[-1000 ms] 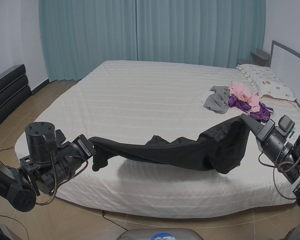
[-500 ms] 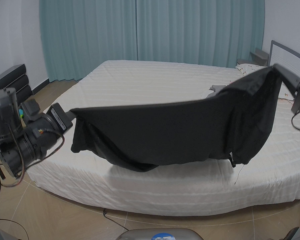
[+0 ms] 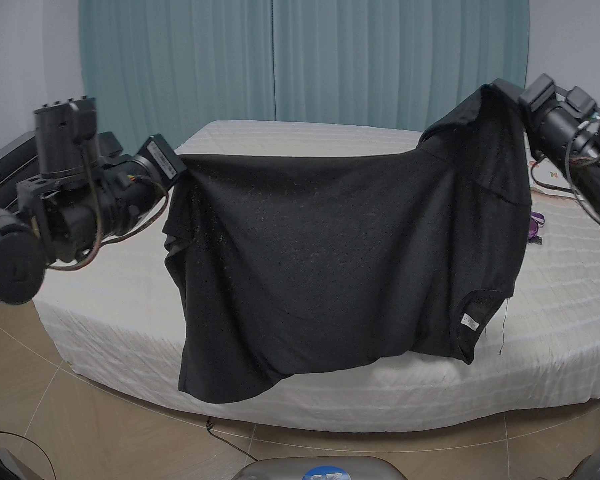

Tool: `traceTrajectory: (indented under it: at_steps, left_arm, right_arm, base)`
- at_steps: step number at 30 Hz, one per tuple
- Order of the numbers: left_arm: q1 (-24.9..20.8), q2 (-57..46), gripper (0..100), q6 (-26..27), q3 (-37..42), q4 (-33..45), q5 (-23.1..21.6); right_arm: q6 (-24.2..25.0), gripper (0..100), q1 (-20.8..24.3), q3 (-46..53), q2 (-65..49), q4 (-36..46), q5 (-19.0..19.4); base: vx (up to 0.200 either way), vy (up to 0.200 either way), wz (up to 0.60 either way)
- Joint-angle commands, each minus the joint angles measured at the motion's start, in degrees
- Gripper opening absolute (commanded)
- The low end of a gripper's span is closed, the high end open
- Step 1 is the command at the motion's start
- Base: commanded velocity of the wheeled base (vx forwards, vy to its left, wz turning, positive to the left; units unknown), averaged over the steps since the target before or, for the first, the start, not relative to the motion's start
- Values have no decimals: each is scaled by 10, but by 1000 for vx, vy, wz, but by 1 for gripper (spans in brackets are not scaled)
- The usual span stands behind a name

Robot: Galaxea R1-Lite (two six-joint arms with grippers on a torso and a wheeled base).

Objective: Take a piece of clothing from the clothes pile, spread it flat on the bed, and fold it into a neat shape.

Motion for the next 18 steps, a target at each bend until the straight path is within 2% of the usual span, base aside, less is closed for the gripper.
traceTrajectory:
  at_steps: [1,16,18]
  left_arm:
    - [35,178,0,-1,-114,10,0]
    - [52,326,0,0,-222,14,-6]
    - [56,370,0,0,-250,12,-6]
  right_arm:
    - [-15,0,-19,-96,182,-15,-19]
    - [-61,0,-26,-127,319,-58,-30]
    - [-61,0,-28,-130,358,-60,-37]
  base:
    - [200,0,0]
    - [200,0,0]
    - [200,0,0]
